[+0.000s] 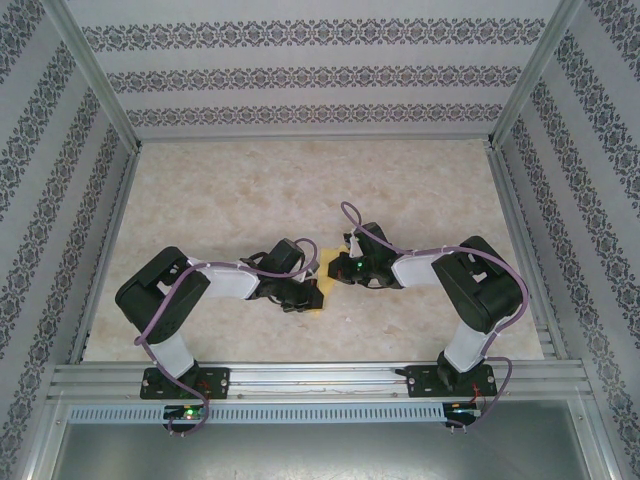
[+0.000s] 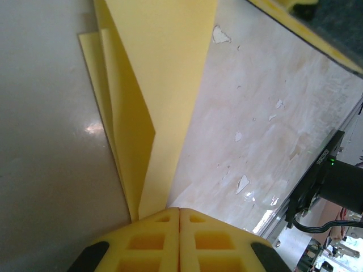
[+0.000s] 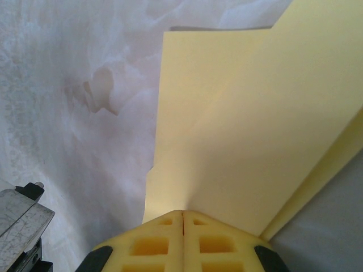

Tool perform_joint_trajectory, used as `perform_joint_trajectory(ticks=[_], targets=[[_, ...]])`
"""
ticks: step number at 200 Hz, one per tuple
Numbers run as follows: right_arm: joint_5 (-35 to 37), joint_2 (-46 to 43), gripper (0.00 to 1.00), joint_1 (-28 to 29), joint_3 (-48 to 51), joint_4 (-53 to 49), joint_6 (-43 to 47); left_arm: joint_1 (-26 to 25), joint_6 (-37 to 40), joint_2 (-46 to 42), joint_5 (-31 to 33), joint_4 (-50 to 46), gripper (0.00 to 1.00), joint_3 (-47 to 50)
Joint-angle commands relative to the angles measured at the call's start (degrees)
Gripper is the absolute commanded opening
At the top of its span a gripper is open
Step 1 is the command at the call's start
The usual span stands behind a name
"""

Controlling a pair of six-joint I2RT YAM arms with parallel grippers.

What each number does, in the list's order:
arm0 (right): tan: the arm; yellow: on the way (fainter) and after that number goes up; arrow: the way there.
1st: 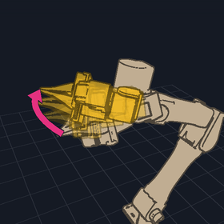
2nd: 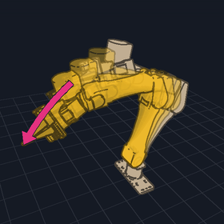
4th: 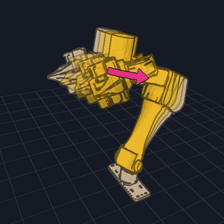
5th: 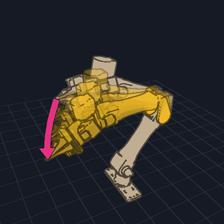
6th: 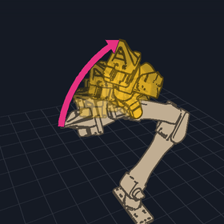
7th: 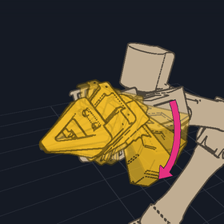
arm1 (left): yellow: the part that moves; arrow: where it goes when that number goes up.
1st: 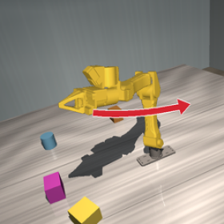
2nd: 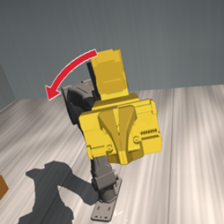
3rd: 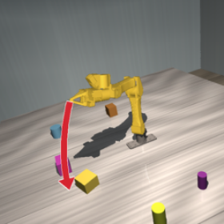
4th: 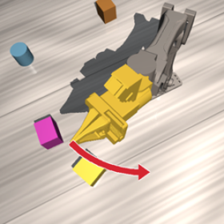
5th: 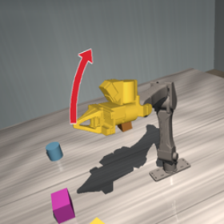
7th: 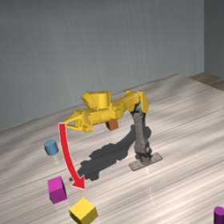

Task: Fold a paper plane with a square sheet of paper (fold left side to right side)
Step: Fold the wing for the fifth time at the center of the table.

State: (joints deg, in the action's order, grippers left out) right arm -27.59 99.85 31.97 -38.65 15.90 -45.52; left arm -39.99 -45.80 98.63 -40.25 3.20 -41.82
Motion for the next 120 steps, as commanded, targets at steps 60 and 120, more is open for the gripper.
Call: perform_joint_trajectory(ticks=[60,120], targets=[[5.53,4.53,0.00,-0.50,1.03,-6.32,2.19,0.55,0.80,-0.10,0.72,-1.28,0.07,2.35],[5.54,4.82,0.00,-0.58,1.08,-6.58,2.32,-0.24,0.97,-0.95,1.39,-2.20,0.07,3.98]])
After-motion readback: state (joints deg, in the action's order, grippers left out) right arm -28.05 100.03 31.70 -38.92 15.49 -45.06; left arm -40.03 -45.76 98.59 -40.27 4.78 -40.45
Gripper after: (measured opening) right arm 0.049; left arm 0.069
